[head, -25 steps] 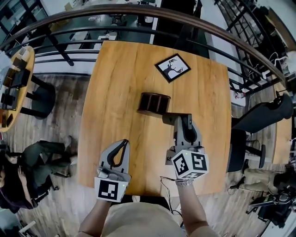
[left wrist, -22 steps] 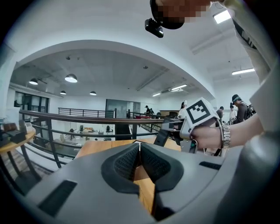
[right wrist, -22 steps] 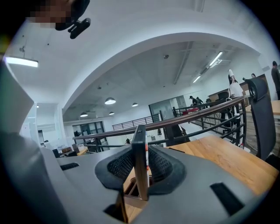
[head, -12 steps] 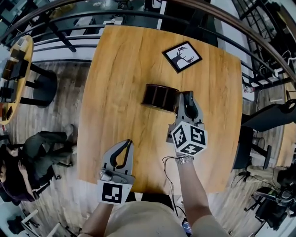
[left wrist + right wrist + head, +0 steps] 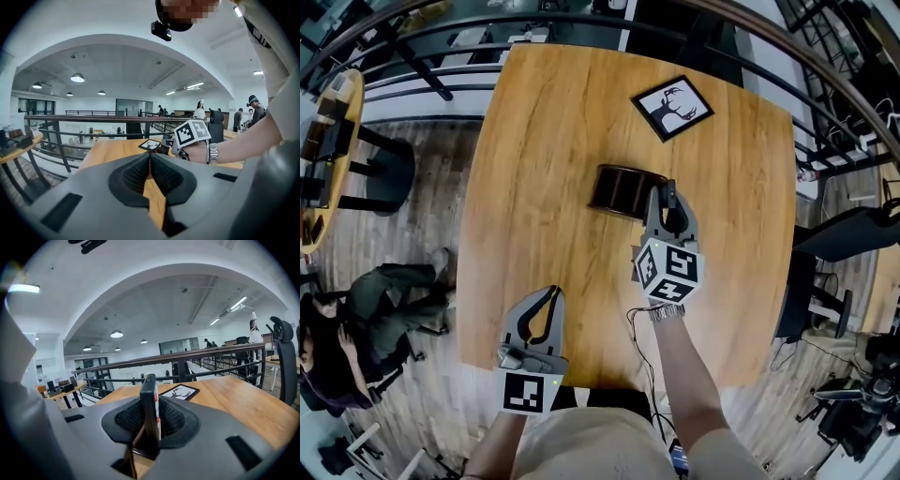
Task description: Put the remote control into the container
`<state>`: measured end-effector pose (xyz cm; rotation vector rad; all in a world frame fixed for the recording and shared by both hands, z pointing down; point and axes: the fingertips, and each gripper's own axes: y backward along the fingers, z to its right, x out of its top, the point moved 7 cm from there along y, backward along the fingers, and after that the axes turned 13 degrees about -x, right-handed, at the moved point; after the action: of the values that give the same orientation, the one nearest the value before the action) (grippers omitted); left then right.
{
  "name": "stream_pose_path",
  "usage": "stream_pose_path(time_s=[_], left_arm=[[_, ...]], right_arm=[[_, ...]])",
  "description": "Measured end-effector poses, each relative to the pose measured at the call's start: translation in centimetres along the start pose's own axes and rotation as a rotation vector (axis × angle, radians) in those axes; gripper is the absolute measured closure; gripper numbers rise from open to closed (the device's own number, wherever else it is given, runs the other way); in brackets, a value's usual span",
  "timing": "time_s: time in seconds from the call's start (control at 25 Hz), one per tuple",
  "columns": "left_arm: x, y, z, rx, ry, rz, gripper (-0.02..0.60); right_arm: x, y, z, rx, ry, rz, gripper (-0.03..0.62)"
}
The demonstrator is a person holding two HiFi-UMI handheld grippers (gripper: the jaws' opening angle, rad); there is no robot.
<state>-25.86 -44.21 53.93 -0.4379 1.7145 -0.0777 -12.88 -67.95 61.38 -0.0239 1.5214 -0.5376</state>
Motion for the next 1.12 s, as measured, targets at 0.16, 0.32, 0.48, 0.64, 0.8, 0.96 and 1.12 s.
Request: stream_pose_path(time_s=[0.16,0.32,0.48,0.64,0.8,0.96,1.12], left_arm=[[-0.3,0.4,0.1,0.001,-0.001,0.001,0.563],[-0.7,1.7,0.2,0.008,0.001,-0.01,0.563],[-1.1,2.4,0.3,0.008,-0.005,-0.022,0.563],[-0.6,3.2,0.7,0.001,-0.024,-0.006,0.563],[-0.1,4.1,1.3,-0.008,-0.04,0.018,0.563],[0.4,6.1,2.5,-0.029,-0.074,0.031,0.563],[1.6,8.7,3.9,-0.069,-0.103,0.061,0.563]], right_arm=[[-1.9,-0.6,0.1,0.021,-0.007,-0.025,0.491],[-2.3,-0.5,0.1,0.027,-0.012,-0.019,0.491],[-2.6,-0.3,0.0,0.026,0.009,-0.051,0.49],[-1.1,1.2,0.7,0.017,-0.012,-0.002,0.467],[1.2,3.1,1.3,0.017,-0.022,0.074,0.467],[3.7,7.3,2.1,-0.011,-0.052,0.154,0.467],[6.6,14.3,2.3,0.017,-0.11,0.243,0.481]])
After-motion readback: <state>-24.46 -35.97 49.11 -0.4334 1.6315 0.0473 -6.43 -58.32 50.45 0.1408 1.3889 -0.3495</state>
